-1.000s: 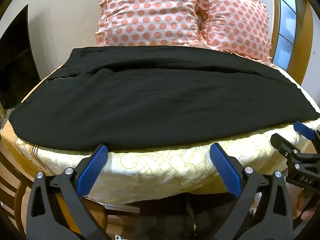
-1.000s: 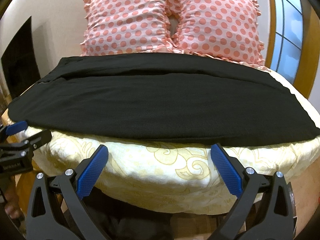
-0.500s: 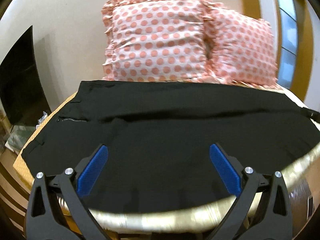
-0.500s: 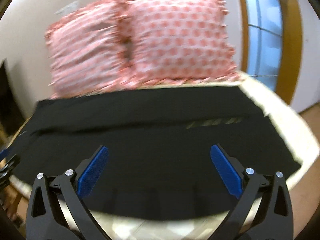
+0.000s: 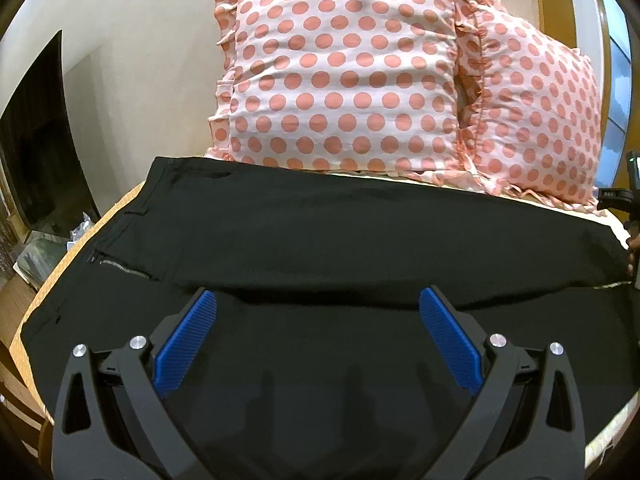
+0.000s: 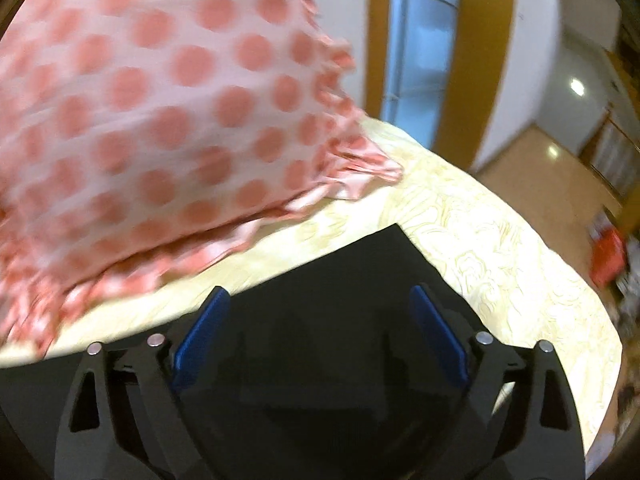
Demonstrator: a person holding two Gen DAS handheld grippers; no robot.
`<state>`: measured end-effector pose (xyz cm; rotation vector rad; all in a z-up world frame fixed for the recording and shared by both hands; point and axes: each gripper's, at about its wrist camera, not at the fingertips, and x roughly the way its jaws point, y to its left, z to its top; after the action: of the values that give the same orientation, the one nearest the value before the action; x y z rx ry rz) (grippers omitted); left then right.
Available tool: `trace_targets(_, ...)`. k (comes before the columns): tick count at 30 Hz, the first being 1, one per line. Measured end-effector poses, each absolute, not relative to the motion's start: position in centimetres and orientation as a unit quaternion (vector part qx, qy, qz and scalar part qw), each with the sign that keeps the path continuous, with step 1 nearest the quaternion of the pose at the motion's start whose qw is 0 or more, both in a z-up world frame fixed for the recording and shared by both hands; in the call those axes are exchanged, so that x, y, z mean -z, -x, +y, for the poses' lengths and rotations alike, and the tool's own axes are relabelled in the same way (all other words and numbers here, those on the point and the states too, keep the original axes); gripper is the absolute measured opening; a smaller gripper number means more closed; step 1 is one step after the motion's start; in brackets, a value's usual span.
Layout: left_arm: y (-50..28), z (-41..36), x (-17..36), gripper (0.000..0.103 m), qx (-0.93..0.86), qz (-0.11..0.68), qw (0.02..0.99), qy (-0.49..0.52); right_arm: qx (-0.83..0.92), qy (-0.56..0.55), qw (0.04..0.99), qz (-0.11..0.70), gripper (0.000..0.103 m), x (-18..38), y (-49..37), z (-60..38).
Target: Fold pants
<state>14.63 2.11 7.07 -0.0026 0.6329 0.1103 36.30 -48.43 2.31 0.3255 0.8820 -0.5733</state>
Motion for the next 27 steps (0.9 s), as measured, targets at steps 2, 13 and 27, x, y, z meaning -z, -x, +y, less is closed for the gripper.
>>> trace_targets(2, -15.5, 2.3, -7.0, 0.101, -0.056, 0.315, 0.947, 0.001, 0.29, -0.164, 0.835, 0.437, 0.084, -1.1, -37.9, -49.3)
trace_targets(13, -17.5, 3.3, -5.2, 0.101, -0.054, 0.346, 0.937, 0.012, 0.32, -0.184, 0.801, 0.471, 0.073, 2.1, -41.3, -51.4)
trace_targets(27, -16.8, 4.1, -4.9, 0.101, -0.055, 0.351, 0.934, 0.022, 0.267, -0.255, 0.829, 0.42, 0.006, 0.8, -36.9, -53.4)
